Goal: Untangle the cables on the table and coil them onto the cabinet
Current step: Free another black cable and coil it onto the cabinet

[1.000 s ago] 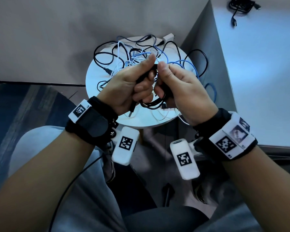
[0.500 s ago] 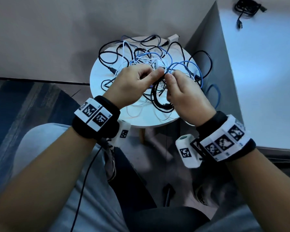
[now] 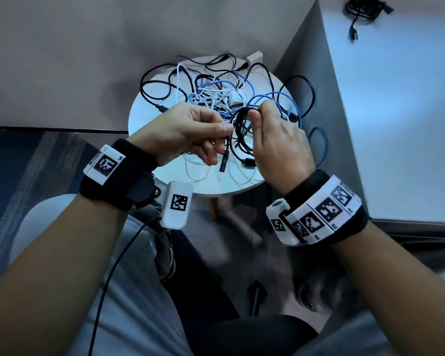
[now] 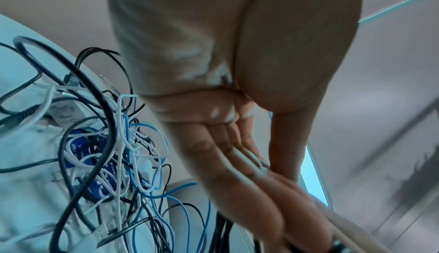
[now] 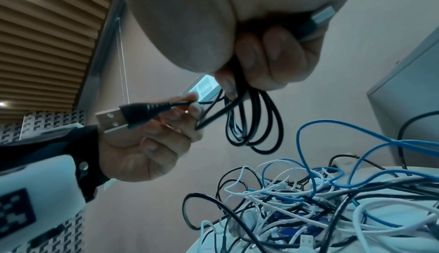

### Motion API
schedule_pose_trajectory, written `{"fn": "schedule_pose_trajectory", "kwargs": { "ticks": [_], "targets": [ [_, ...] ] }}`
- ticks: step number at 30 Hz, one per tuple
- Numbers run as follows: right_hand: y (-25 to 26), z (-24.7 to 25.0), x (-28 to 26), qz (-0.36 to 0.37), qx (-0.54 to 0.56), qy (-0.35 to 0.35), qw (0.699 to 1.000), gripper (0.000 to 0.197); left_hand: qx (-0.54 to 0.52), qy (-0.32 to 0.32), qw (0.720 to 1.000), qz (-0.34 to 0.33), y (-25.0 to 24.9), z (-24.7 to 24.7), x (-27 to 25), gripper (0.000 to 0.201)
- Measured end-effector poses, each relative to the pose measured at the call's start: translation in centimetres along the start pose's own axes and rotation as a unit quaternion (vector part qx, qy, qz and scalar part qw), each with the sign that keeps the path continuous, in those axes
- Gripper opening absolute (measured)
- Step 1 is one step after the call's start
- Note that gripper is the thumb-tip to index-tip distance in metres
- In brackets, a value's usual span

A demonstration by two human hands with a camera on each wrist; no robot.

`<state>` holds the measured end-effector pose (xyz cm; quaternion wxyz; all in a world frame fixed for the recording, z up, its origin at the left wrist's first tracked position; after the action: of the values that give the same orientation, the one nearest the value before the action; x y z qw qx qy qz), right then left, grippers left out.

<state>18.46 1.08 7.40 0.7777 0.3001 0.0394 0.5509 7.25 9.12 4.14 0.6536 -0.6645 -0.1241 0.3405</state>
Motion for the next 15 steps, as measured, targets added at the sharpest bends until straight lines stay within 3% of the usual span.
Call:
{"fn": "schedule_pose_trajectory", "kwargs": {
  "ticks": [5, 8, 11, 13, 15],
  "targets": [
    [0.5, 0.9, 0.1, 0.01, 0.009, -0.013, 1.0, 0.022, -0.037, 0.024, 0.999, -0.031, -0.7, -1.2, -0.4, 0.019],
    [0.7, 0.9, 0.0, 0.002, 0.056, -0.001, 0.998, 0.023, 0.036, -0.043, 0.994, -0.093, -1.2, -0.7, -0.1, 0.023],
    [0.7, 0.8, -0.1, -0.012, 0.1, 0.011, 0.995, 0.024, 0.15, -0.116, 0.969, -0.159, -1.5, 0.0, 0.1, 0.03],
    [0.9, 0.7, -0.1, -0.01, 0.126, 0.014, 0.992, 0.024, 0.117, -0.121, 0.974, -0.151, -1.0, 0.0, 0.3, 0.035],
    [1.2, 0.5, -0.2, -0.009, 0.16, 0.022, 0.987, 0.025, 0.029, -0.072, 0.988, -0.133, -0.5, -1.1, 0.7, 0.036]
  ]
}}
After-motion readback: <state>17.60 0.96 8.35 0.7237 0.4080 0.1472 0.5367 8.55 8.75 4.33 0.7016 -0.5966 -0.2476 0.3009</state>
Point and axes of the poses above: each hand's wrist, its own x-axis towards the middle knuckle, its own z-axis out of the back of the hand, y = z × x, the point moved 9 cm from there along x, towards the middle knuckle, and after that the axes turned 5 degrees about -y, right-handed, at the moved point
